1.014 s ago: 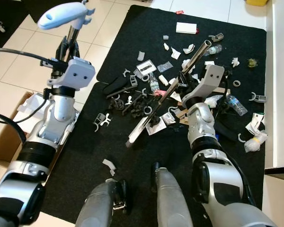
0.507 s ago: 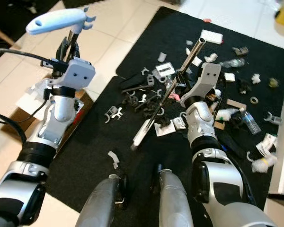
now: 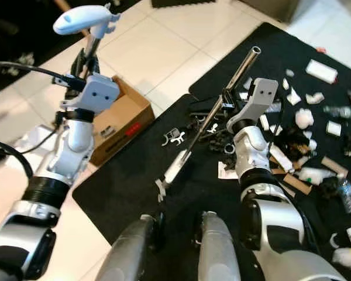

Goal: Sweep floor

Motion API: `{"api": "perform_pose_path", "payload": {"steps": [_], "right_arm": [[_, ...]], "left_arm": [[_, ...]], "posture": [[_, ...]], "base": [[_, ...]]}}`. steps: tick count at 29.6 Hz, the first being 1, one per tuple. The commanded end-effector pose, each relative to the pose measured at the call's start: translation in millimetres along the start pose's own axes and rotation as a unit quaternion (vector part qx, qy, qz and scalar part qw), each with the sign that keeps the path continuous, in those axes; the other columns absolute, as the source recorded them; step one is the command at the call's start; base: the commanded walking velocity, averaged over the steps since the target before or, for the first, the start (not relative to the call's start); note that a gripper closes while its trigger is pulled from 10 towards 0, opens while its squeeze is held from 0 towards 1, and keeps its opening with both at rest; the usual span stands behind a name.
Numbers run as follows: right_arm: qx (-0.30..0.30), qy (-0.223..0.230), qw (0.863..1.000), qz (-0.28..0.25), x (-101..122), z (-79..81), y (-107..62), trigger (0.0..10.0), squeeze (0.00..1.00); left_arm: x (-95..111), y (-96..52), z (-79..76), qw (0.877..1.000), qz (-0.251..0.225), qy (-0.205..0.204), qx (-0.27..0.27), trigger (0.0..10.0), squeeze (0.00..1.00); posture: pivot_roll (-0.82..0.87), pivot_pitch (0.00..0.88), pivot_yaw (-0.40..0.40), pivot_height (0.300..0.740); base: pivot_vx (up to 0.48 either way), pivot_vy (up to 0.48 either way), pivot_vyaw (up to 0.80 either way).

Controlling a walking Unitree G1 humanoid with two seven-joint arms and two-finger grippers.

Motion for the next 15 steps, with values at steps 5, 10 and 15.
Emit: {"api": "perform_pose_path", "payload": {"steps": [5, 10, 15], "right_arm": [[-0.002, 0.003, 1.0, -0.002, -1.9, -1.9, -2.3, 10.0, 0.0], [-0.002, 0.004, 1.0, -0.002, -1.9, -2.0, -2.2, 10.0, 0.0], [-0.001, 0.004, 1.0, -0.002, -2.0, -1.7, -2.2, 10.0, 0.0]], "left_arm": [[3.8, 0.4, 1.5, 1.0, -0.015, 0.016, -0.005, 10.0, 0.0], [4.1, 0.6, 1.2, 1.0, -0.016, 0.015, -0.005, 10.0, 0.0], [4.2, 0.8, 1.1, 1.0, -0.016, 0.015, -0.005, 10.0, 0.0]], "posture": [[0.05, 0.224, 0.029, 0.74], [0.05, 0.225, 0.029, 0.74], [0.05, 0.226, 0.029, 0.74]], "base": [[0.0, 0.0, 0.79], [0.0, 0.0, 0.79], [0.0, 0.0, 0.79]]}}
Point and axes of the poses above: a point about 5 cm out from each wrist's last joint towards the gripper, its own y axis pointing out of the wrist towards the gripper, its own x axis along the axis of the wrist's last joint, z = x × y, the point moved 2 cm from there along y, pointing out of the wrist towards the gripper, and after that the axes turned 7 degrees about -y, right-handed, at the moved point
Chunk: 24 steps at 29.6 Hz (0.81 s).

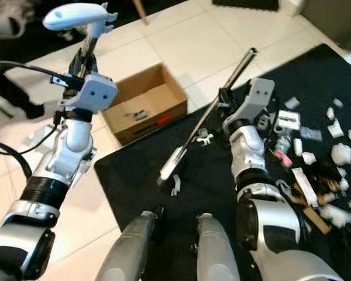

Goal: Sweep floor

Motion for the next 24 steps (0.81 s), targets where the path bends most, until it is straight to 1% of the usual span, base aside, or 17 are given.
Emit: {"api": "perform_pose_path", "payload": {"steps": [1, 8, 24], "right_arm": [[-0.001, 0.006, 1.0, 0.0, -3.2, -1.2, -2.6, 10.0, 0.0], [-0.001, 0.005, 1.0, 0.0, -3.2, -1.2, -2.6, 10.0, 0.0], [0.002, 0.008, 1.0, 0.0, -4.1, 0.8, -2.4, 10.0, 0.0]], "left_arm": [[4.0, 0.4, 0.8, 1.0, -0.017, 0.02, -0.008, 10.0, 0.0], [4.2, 0.6, 0.3, 1.0, -0.017, 0.019, -0.009, 10.0, 0.0], [4.8, 0.8, -1.5, 1.0, -0.018, 0.011, -0.015, 10.0, 0.0]], "posture": [[0.05, 0.226, 0.029, 0.74], [0.05, 0.227, 0.029, 0.74], [0.05, 0.226, 0.029, 0.74]], "base": [[0.0, 0.0, 0.78], [0.0, 0.0, 0.77], [0.0, 0.0, 0.0]]}}
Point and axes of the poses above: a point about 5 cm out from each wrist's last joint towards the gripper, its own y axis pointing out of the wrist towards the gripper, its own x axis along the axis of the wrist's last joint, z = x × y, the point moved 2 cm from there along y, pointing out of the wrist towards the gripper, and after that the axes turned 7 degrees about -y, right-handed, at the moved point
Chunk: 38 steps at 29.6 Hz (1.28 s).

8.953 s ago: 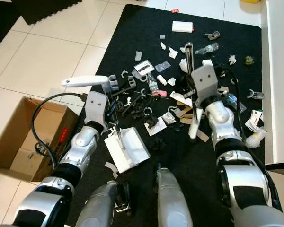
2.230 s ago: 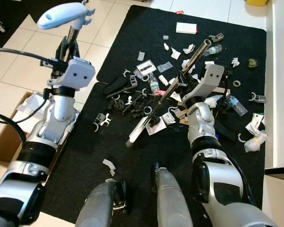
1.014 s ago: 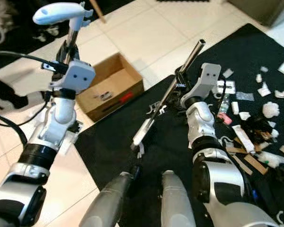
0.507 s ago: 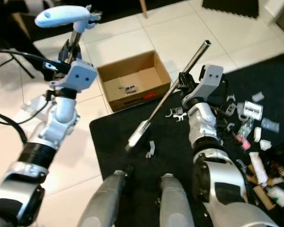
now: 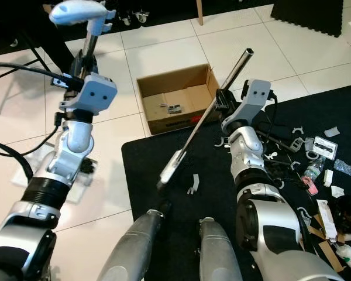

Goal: Sweep floor

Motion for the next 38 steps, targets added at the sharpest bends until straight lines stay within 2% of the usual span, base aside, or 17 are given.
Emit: {"api": "perform_pose_path", "payload": {"steps": [1, 24, 38], "right_arm": [[-0.002, 0.007, 1.0, -0.002, -2.0, -1.3, -2.1, 10.0, 0.0], [-0.002, 0.005, 1.0, -0.002, -1.4, -2.4, -1.9, 10.0, 0.0], [-0.002, 0.005, 1.0, -0.002, -1.2, -2.7, -1.9, 10.0, 0.0]], "left_arm": [[6.4, 1.8, -2.1, 0.999, -0.023, 0.015, -0.019, 10.0, 0.0], [5.4, 3.2, -1.9, 1.0, -0.011, -0.013, -0.012, 10.0, 0.0], [4.9, 3.6, -1.4, 1.0, -0.008, -0.019, -0.01, 10.0, 0.0]], "posture": [[0.05, 0.226, 0.029, 0.74], [0.05, 0.216, 0.029, 0.74], [0.05, 0.217, 0.03, 0.74]], "base": [[0.0, 0.0, 0.0], [0.0, 0.0, 0.0], [0.437, 0.0, 0.0]]}}
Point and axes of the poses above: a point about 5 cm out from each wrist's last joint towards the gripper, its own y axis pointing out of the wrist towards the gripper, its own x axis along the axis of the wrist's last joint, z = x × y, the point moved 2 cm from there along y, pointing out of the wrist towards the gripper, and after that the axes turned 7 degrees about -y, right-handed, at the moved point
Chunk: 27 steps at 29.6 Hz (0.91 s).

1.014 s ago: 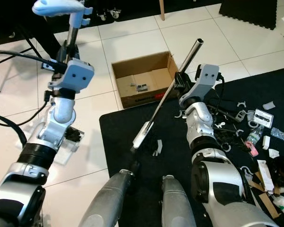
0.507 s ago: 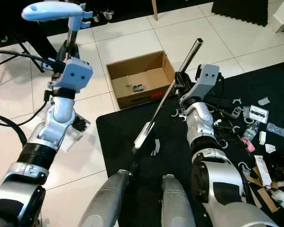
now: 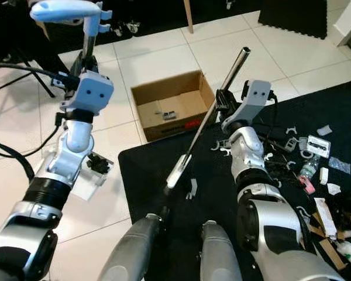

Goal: Sweep floor

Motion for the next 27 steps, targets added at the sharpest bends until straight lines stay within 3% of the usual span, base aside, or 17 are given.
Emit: {"api": "perform_pose_path", "payload": {"steps": [1, 27], "right_arm": [[-0.003, 0.005, 1.0, -0.004, -0.7, -1.6, -1.4, 10.0, 0.0], [-0.005, 0.006, 1.0, -0.003, -0.9, -1.8, -1.5, 10.0, 0.0]], "left_arm": [[6.1, 3.2, -0.2, 1.0, -0.017, 0.01, -0.006, 10.0, 0.0], [5.4, 3.4, -0.1, 1.0, -0.014, 0.011, -0.005, 10.0, 0.0]], "posture": [[0.05, 0.217, 0.03, 0.74], [0.05, 0.221, 0.031, 0.74]], "base": [[0.48, 0.0, 0.0], [0.46, 0.0, 0.0]]}}
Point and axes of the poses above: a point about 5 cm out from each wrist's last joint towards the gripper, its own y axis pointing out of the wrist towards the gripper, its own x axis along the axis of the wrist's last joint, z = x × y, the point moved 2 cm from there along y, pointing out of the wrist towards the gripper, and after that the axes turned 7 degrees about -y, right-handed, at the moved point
